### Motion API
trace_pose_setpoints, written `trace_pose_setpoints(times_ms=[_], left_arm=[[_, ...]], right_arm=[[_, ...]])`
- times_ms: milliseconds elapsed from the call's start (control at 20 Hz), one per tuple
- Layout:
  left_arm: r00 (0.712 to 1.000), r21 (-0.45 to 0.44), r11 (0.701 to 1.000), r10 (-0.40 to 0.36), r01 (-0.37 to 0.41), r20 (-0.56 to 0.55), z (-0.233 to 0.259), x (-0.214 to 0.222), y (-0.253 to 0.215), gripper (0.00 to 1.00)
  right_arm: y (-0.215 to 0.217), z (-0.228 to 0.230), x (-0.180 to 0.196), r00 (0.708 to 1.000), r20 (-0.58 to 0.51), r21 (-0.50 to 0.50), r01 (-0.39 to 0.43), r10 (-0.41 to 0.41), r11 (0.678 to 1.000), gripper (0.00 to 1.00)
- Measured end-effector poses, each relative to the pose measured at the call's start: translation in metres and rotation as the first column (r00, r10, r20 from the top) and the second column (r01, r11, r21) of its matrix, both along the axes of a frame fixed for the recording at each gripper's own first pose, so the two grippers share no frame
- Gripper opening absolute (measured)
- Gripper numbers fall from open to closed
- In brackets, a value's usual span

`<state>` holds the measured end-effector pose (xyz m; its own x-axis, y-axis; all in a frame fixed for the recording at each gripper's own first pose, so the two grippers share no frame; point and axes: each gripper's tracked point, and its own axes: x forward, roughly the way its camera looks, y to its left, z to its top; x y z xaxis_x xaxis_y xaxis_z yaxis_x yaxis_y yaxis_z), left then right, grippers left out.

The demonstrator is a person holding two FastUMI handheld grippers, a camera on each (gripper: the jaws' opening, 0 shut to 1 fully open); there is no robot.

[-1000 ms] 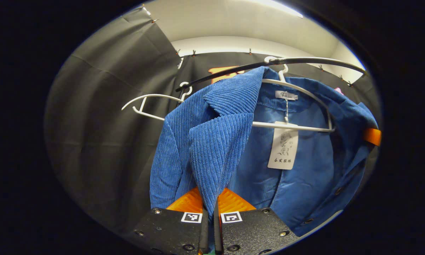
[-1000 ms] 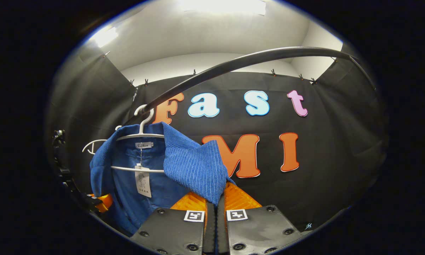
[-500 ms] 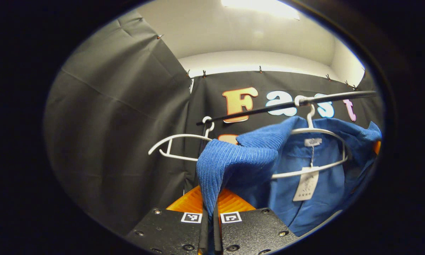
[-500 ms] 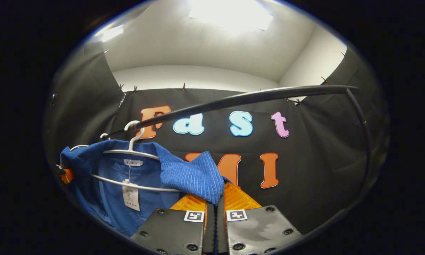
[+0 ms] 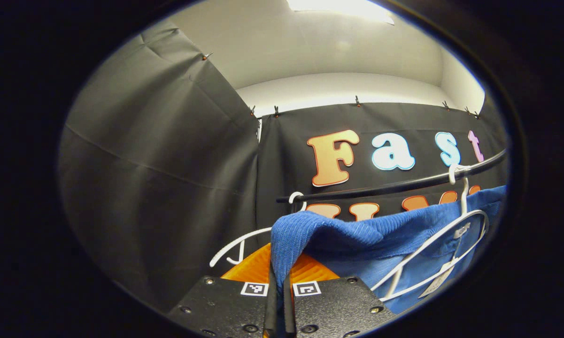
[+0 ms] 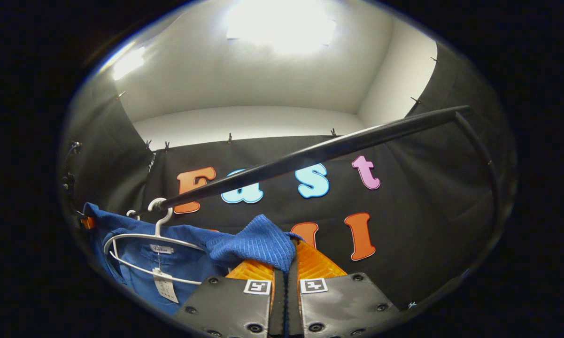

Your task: Grasp the clothes on the hanger with both hands and then place them into the laundry hamper below.

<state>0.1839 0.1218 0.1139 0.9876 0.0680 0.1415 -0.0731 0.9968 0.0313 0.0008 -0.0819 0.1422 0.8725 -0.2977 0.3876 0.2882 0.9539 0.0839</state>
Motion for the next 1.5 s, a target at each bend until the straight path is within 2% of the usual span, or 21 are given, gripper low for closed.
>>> trace_pose_setpoints(times_ms=[200, 400, 600, 1050, 1250, 1500], left_arm=[[0.997, 0.006, 1.0, -0.025, 0.026, -0.074, -0.05, 0.021, 0.003, 0.06], [0.994, -0.03, 0.999, -0.024, 0.021, -0.11, -0.102, 0.009, -0.002, 0.06], [0.987, -0.041, 0.999, -0.038, 0.032, -0.158, -0.132, -0.004, -0.013, 0.06], [0.966, -0.028, 0.997, -0.081, 0.077, -0.245, -0.17, -0.018, -0.042, 0.06], [0.963, -0.034, 0.995, -0.098, 0.092, -0.25, -0.177, -0.021, -0.048, 0.08], [0.959, -0.025, 0.993, -0.119, 0.116, -0.256, -0.178, -0.032, -0.057, 0.06]], right_arm=[[-0.001, -0.007, 0.009, 1.0, -0.014, 0.033, -0.016, 0.017, 0.999, 0.09], [-0.01, -0.008, 0.014, 1.0, -0.027, 0.009, 0.01, -0.01, 1.0, 0.09], [-0.021, -0.008, 0.023, 0.998, -0.035, -0.014, 0.051, -0.051, 0.999, 0.09], [-0.073, -0.039, 0.075, 0.978, -0.127, -0.032, 0.162, -0.164, 0.986, 0.09], [-0.096, -0.056, 0.081, 0.97, -0.142, -0.001, 0.198, -0.196, 0.98, 0.1], [-0.104, -0.069, 0.074, 0.971, -0.17, 0.005, 0.172, -0.169, 0.985, 0.1]])
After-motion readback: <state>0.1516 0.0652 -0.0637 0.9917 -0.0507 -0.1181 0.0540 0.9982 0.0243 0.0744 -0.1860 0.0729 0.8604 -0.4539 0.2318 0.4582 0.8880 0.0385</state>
